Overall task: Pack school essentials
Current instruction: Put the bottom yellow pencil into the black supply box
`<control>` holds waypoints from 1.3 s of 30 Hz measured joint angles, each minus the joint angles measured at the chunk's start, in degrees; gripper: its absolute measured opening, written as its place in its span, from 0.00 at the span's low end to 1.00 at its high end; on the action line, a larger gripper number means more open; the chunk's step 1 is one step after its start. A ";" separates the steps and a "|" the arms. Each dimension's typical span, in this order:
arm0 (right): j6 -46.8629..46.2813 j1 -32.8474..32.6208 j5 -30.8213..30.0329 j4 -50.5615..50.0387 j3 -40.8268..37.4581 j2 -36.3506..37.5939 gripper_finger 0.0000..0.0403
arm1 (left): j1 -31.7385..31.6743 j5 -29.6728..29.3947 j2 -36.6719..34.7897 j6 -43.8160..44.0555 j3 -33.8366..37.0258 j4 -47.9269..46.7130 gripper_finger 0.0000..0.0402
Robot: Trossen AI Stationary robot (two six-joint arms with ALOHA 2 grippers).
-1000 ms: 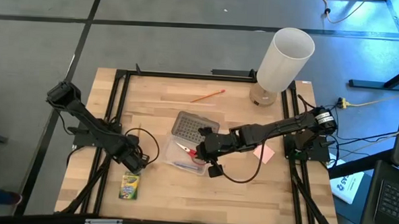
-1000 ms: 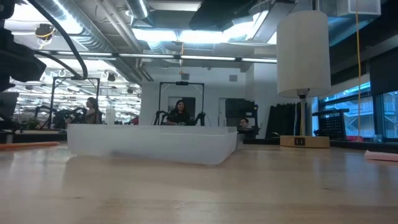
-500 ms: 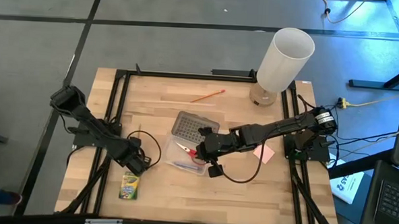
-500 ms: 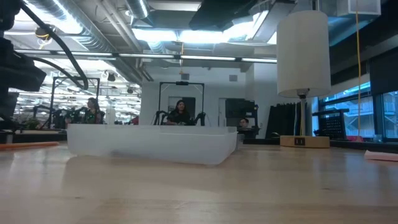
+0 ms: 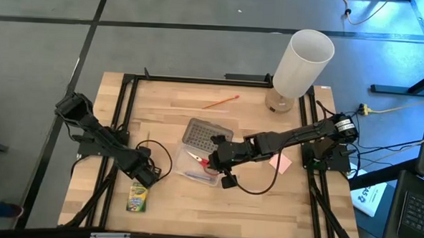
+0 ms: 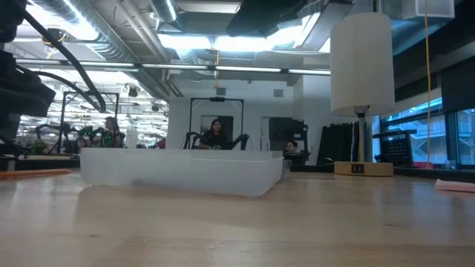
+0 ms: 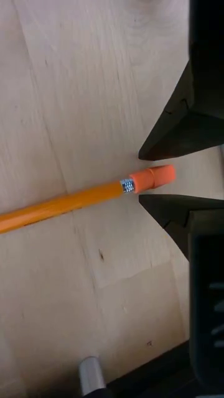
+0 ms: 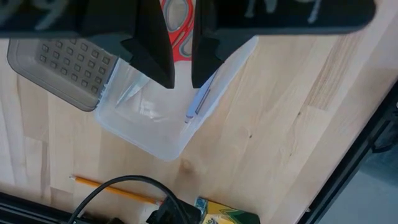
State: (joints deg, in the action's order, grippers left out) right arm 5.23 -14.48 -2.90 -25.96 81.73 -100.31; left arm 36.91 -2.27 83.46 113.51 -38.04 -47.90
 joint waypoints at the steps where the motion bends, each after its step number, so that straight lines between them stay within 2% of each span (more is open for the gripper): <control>1: 0.01 0.00 0.00 0.00 0.00 0.00 0.15 | 0.02 -0.12 0.00 -0.44 0.02 0.00 0.23; 9: 0.62 0.00 -0.01 -0.07 0.00 0.00 0.15 | 0.00 0.09 0.04 -2.50 0.04 0.04 0.22; 20: 0.58 0.00 -0.02 -1.38 0.00 0.00 0.15 | -0.02 0.27 0.07 -4.60 0.07 0.02 0.02; 28: -0.47 0.00 -0.02 -3.95 0.00 0.00 0.14 | 0.03 -0.94 0.27 -7.96 -0.99 -0.57 0.01; 39: -0.57 0.00 0.00 -7.04 0.00 0.00 0.15 | -0.02 -7.64 0.22 -15.62 -9.13 -8.65 0.01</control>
State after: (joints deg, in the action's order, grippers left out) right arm 4.66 -14.48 -2.90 -32.99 81.73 -100.31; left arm 36.88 -9.90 83.68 97.89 -47.17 -56.55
